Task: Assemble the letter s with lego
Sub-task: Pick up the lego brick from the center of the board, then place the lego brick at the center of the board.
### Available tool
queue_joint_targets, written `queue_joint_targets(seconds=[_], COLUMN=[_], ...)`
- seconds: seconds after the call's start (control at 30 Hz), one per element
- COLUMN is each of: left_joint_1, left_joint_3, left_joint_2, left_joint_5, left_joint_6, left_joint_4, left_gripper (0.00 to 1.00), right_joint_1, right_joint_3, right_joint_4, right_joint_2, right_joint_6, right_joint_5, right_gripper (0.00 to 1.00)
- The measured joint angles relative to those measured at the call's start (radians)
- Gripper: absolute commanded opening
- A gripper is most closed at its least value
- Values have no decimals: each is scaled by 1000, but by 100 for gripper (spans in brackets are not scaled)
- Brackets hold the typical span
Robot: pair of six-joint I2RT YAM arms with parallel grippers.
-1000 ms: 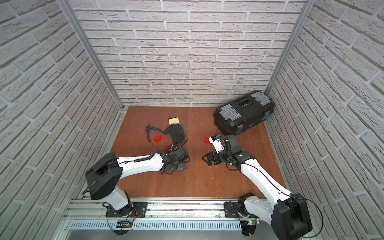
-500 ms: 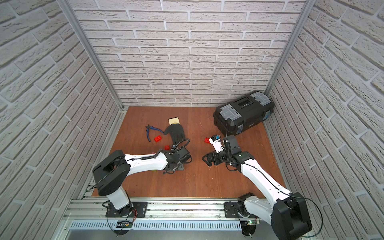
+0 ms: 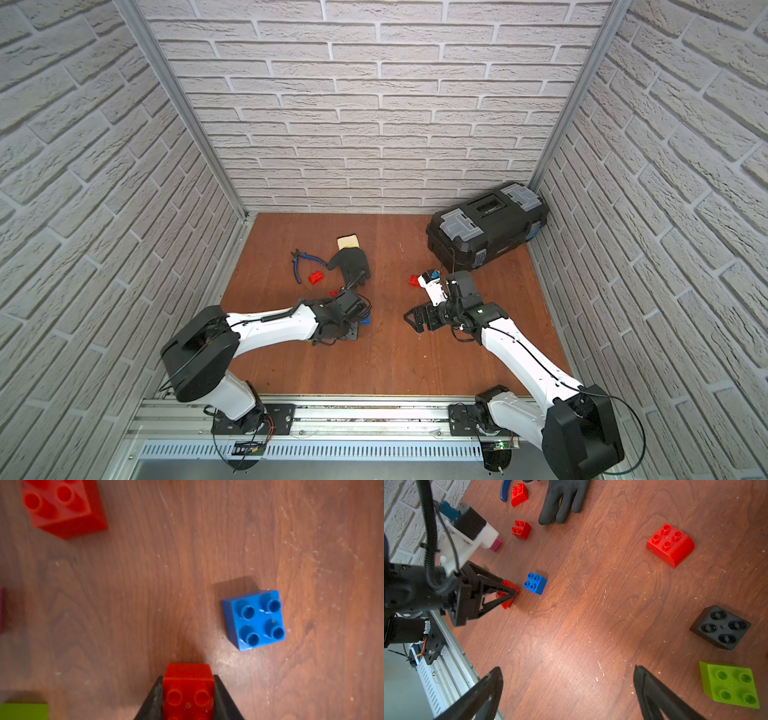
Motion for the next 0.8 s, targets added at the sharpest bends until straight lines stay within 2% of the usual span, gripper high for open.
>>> queue_joint_targets(seconds=[0.17,0.3,0.57,0.63,0.8], left_joint_1=[135,201,217,217,226], left_joint_3=[13,61,146,161,199], left_joint_2=[-67,-62,8,39,126], left_joint_5=[124,199,317,324,328], left_joint_6=[272,505,916,990,1135], left_joint_4=[-8,-43,-98,-109,-123], left_gripper=[28,28,26,22,24], right_joint_1=[0,0,0,0,0], right_joint_3=[0,0,0,0,0], right_joint_4=[0,6,16,19,20], right_joint_2=[0,0,1,1,1], right_joint_6=[0,0,-1,-2,-11], right_joint_5=[0,0,-3,-3,-3], right_gripper=[99,99,99,99,99])
